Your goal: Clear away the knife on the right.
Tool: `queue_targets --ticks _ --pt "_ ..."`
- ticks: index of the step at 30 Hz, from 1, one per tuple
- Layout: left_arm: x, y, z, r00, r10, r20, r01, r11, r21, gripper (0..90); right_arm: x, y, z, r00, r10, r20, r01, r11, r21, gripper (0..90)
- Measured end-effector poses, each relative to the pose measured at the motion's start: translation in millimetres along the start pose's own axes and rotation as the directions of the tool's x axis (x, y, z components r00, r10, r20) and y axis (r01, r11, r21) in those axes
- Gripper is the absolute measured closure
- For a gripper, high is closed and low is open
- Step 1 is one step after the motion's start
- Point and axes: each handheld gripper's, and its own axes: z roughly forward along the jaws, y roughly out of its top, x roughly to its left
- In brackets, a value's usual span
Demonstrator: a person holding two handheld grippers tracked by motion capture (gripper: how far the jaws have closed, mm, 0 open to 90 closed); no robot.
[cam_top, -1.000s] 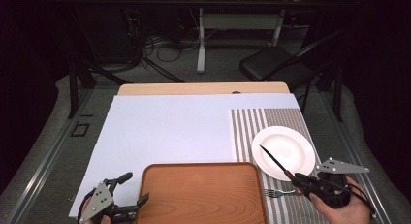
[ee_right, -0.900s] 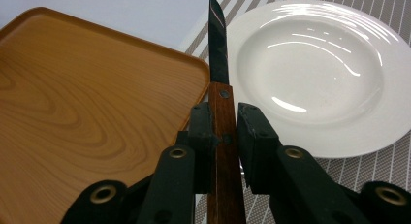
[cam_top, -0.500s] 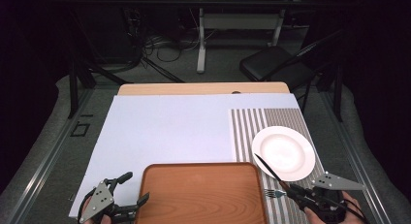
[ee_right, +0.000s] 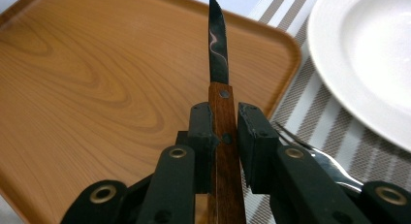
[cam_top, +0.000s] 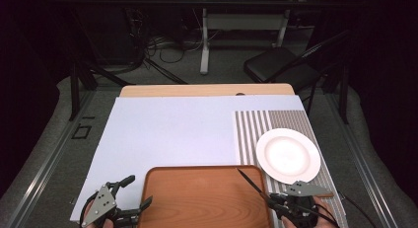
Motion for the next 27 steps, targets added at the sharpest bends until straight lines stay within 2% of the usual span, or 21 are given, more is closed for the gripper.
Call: queue_targets --ticks 6,7,10,13,20,23,27 --pt "0.6 -0.2 -0.8 1.0 -0.002 -0.002 0.002 1.0 -0.003 15.6 2.3 -5.6 14.4 0.9995 0.03 -0.001 -0.03 1.0 0.007 76.5" --pt "0.5 -0.2 -0.7 1.0 -0.002 -0.001 0.002 1.0 -0.003 15.6 1.7 -6.3 16.7 0.9997 0.024 -0.006 -0.024 1.0 0.007 76.5" --pt "0.4 -0.2 -0.4 1.0 -0.003 -0.001 0.003 1.0 -0.002 15.6 4.9 -8.4 23.1 0.9987 0.051 -0.009 -0.051 0.999 0.018 76.5" --pt "1.1 -0.3 -0.2 1.0 -0.003 0.0 0.003 1.0 0.0 15.6 7.2 -9.7 29.6 0.9985 0.054 -0.008 -0.054 0.998 0.028 76.5" --pt "0.8 -0.5 -0.2 1.0 -0.004 -0.001 0.004 1.0 -0.001 15.6 10.9 -13.7 43.8 0.9976 0.068 -0.01 -0.067 0.994 0.084 76.4" --pt "0.3 -0.5 -0.1 1.0 -0.003 -0.001 0.003 1.0 0.001 15.6 13.9 -14.3 46.3 0.9984 0.056 0.009 -0.057 0.993 0.104 76.3" --pt "0.1 -0.6 -0.2 1.0 -0.004 -0.003 0.004 1.0 0.002 15.6 15.0 -15.0 50.2 0.9972 0.072 -0.02 -0.07 0.992 0.102 76.3"
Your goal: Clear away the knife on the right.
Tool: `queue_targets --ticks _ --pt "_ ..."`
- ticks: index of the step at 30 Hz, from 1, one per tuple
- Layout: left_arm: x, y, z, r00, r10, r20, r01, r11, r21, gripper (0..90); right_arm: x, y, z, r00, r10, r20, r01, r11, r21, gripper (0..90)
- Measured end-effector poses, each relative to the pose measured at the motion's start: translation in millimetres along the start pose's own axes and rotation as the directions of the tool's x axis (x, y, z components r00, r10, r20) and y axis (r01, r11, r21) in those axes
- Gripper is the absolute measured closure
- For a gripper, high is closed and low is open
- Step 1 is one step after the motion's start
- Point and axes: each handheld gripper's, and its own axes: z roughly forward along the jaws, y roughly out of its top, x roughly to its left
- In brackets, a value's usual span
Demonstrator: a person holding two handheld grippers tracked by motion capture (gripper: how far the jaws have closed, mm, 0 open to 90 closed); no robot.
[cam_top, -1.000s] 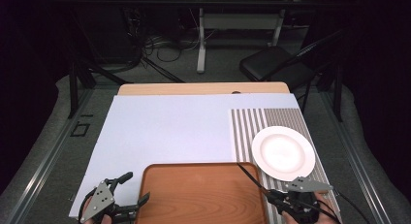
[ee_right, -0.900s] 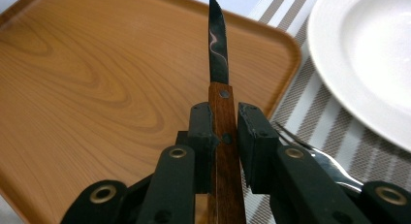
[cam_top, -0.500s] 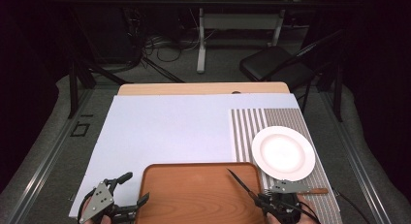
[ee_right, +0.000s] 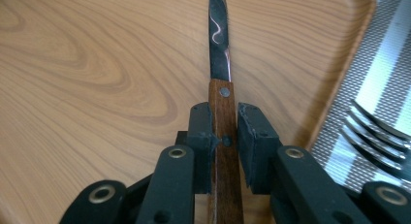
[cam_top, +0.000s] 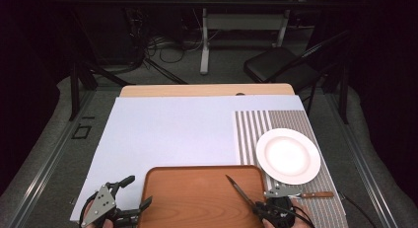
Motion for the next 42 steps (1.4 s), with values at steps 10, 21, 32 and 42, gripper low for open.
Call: queue_targets --ticks 10,21,32,42 --pt "0.3 -0.2 -0.3 1.0 0.0 0.003 0.0 1.0 0.002 15.6 -2.5 -3.3 11.5 0.9993 0.028 -0.026 -0.027 0.999 0.045 76.2" --pt "1.3 -0.9 0.6 1.0 -0.006 -0.001 0.006 1.0 0.005 15.6 -2.1 -3.5 9.9 0.9992 0.004 -0.039 -0.002 0.999 0.043 70.9" --pt "1.6 -1.4 0.4 0.9999 -0.011 -0.007 0.011 0.9999 0.008 15.6 -1.2 8.9 0.4 0.9958 -0.078 -0.049 0.077 0.997 -0.015 85.4" --pt "1.7 -1.7 0.3 0.9999 -0.011 -0.006 0.011 0.9999 0.01 15.7 7.6 19.9 15.0 0.9849 -0.152 -0.083 0.149 0.988 -0.046 90.0"
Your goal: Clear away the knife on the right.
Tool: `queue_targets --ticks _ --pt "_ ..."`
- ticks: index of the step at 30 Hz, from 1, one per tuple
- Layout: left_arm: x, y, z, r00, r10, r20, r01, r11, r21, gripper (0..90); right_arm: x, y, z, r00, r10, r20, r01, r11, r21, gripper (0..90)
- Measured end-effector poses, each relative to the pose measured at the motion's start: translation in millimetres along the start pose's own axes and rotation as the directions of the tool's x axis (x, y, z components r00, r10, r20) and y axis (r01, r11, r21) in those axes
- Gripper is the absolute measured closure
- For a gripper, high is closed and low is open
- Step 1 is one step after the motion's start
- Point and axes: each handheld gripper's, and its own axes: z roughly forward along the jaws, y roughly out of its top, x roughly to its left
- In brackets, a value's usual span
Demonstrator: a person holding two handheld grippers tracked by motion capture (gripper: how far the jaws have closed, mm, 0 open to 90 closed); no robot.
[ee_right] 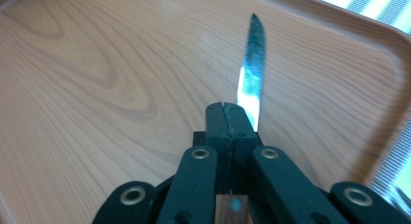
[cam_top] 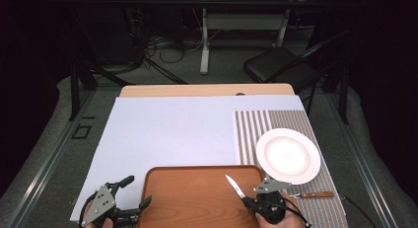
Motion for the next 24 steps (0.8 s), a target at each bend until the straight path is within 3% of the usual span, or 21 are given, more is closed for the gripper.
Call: queue_targets --ticks 6,16,24 --pt "0.1 -0.1 -0.2 1.0 0.0 0.001 0.0 1.0 0.001 15.6 4.0 0.6 10.7 0.9994 -0.008 -0.033 0.009 0.999 0.03 90.0" --pt "-0.2 0.0 -0.5 1.0 0.004 0.005 -0.004 1.0 0.002 15.6 -2.2 -3.3 19.1 0.9999 0.008 -0.009 -0.008 0.999 0.051 90.0" --pt "-0.2 0.3 -0.4 0.9999 0.009 0.007 -0.009 1.0 0.003 15.6 -11.7 -6.8 14.9 0.9985 0.05 0.02 -0.051 0.997 0.055 90.0"
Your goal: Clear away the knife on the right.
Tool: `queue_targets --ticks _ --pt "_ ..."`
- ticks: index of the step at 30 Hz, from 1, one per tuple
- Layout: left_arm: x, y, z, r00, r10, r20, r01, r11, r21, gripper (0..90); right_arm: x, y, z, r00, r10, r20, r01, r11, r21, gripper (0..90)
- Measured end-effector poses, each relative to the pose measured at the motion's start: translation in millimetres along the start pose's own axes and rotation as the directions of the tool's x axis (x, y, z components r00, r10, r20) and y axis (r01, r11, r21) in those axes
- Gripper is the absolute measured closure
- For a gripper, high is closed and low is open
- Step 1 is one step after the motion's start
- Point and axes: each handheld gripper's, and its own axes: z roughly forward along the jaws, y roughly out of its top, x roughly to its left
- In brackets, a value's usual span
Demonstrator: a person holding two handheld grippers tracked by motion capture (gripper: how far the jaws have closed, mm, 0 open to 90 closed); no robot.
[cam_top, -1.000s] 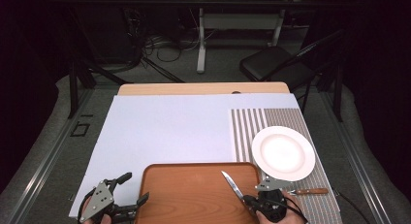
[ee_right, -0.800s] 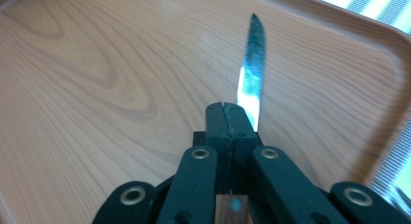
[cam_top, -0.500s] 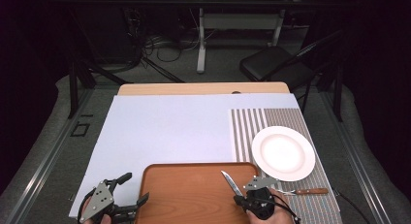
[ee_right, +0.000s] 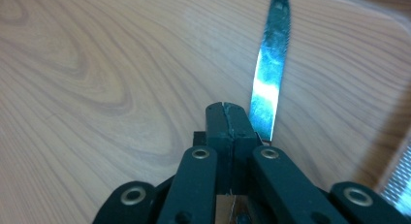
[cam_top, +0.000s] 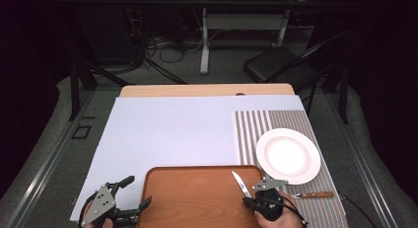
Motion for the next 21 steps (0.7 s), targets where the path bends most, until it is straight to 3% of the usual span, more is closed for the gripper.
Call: queue_targets --ticks 14,15,16,21 --pt "0.0 0.1 -0.8 1.0 0.001 0.0 -0.001 1.0 0.001 15.6 -9.9 -6.8 -7.0 0.9988 0.043 0.022 -0.043 0.999 -0.001 90.0" --pt "-0.1 0.1 -0.8 1.0 0.002 0.001 -0.002 1.0 0.001 15.6 -10.2 -6.7 -9.6 0.9985 0.046 0.03 -0.047 0.998 0.029 90.0" --pt "-0.1 0.2 -0.9 1.0 0.003 0.001 -0.004 1.0 0.002 15.6 -11.0 -7.6 -9.1 0.9986 0.048 0.024 -0.049 0.999 0.012 90.0" --pt "-0.1 0.2 -0.8 1.0 0.004 0.0 -0.004 1.0 0.003 15.6 -13.0 -9.7 -12.6 0.9982 0.048 0.036 -0.049 0.998 0.026 90.0"
